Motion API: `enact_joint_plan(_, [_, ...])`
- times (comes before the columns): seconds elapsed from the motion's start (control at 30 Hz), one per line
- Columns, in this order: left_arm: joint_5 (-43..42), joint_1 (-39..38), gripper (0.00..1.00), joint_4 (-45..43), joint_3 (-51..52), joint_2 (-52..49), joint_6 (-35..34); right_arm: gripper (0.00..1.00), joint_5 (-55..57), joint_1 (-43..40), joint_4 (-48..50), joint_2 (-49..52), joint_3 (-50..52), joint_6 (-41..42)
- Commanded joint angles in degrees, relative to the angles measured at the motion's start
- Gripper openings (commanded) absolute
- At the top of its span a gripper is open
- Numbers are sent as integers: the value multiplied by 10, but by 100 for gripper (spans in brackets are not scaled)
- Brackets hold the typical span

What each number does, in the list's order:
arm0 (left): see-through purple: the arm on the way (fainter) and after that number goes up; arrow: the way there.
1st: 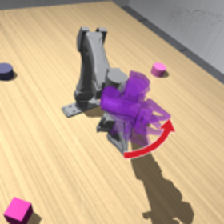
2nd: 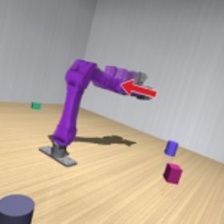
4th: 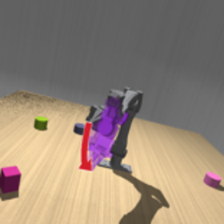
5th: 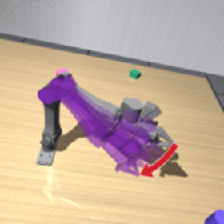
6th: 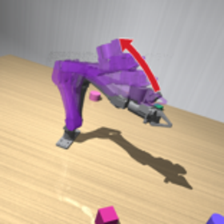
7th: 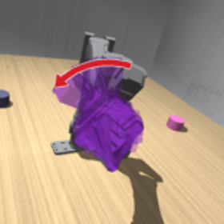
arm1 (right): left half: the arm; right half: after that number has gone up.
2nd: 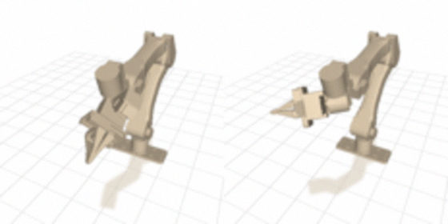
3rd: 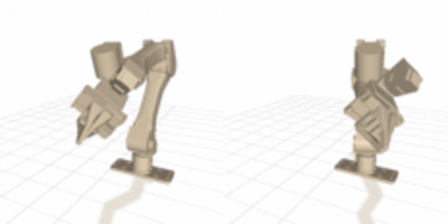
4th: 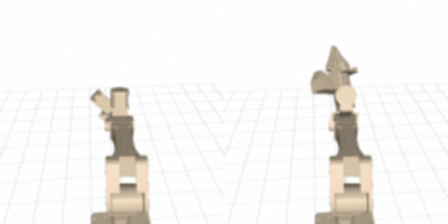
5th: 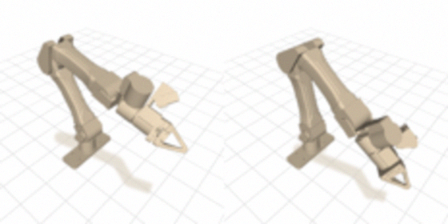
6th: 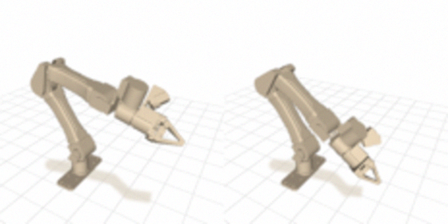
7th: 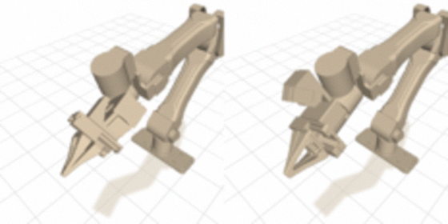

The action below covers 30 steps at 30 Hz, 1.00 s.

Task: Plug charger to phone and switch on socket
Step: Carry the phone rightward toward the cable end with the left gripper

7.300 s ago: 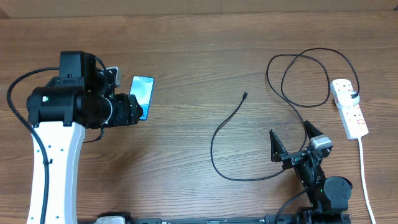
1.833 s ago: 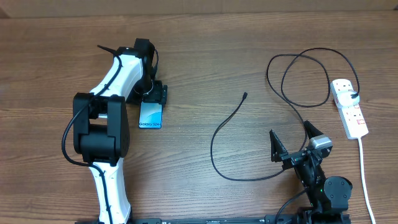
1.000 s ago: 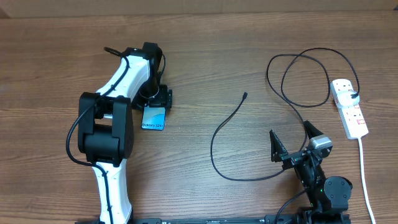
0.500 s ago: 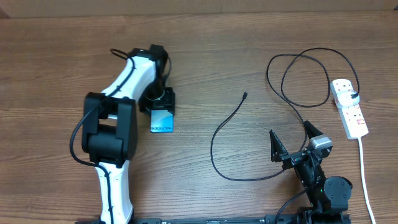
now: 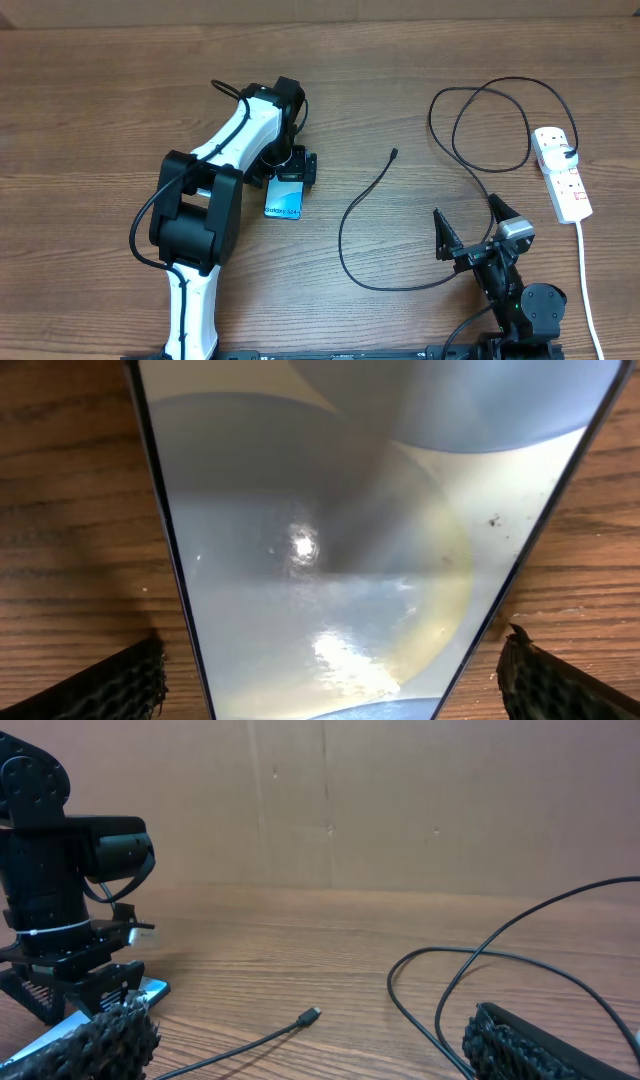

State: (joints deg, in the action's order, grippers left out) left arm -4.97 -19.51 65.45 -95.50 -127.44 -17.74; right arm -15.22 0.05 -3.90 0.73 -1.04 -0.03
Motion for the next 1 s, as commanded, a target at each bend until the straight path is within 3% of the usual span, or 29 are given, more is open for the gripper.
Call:
enact_joint_plan(0.0, [-19, -1, 100, -11, 6, -7, -3, 100, -1, 3, 4, -6, 6, -2])
enact_joint_plan(0.57, [-19, -1, 97, -49, 45, -7, -3, 100, -1, 3, 4, -6, 6, -2])
enact_joint_plan(0.8, [0, -1, 80, -69, 67, -7, -3, 100, -1, 3, 4, -6, 6, -2])
enact_joint_plan(0.97, [1, -1, 77, -70, 67, -7, -3, 100, -1, 3, 4, -6, 6, -2])
